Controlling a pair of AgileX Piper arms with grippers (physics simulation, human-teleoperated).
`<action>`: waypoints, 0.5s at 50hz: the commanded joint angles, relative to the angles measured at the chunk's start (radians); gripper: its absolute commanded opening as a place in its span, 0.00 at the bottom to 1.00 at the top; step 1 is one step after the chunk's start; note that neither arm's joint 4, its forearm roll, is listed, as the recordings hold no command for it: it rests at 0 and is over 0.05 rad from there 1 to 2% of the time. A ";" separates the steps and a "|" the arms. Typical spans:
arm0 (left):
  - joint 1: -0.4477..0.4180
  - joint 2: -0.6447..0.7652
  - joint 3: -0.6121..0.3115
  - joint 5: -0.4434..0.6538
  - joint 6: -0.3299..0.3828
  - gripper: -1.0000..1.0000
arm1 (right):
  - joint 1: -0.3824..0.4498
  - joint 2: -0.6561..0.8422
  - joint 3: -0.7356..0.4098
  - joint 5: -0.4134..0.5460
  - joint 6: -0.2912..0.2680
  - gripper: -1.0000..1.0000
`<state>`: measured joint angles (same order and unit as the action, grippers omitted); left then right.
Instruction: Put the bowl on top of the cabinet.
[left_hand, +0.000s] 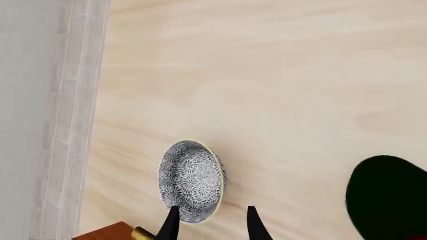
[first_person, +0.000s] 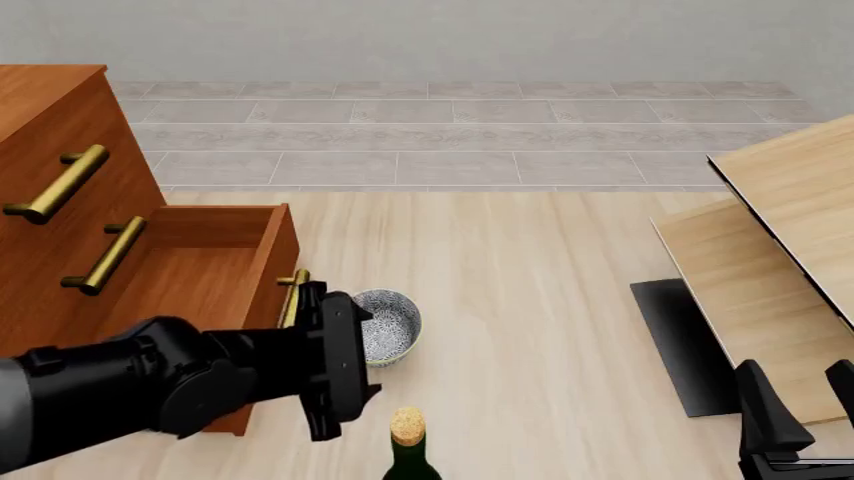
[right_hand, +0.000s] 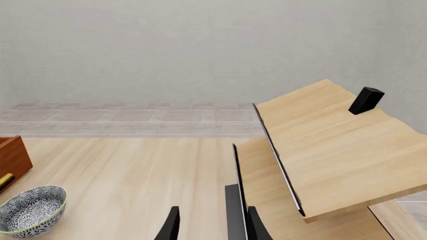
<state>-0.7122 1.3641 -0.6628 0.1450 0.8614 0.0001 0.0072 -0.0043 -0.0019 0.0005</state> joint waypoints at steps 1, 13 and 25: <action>0.016 0.023 -0.005 -0.007 0.004 1.00 | 0.000 0.000 0.000 0.000 0.000 1.00; 0.031 0.042 -0.002 -0.017 0.016 1.00 | 0.000 0.000 0.000 0.000 0.000 1.00; 0.040 0.068 -0.006 -0.036 0.024 1.00 | 0.000 0.000 0.000 0.000 0.000 1.00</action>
<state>-0.6812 1.4129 -0.6670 0.1220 0.8782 0.0002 0.0072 -0.0043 -0.0019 0.0005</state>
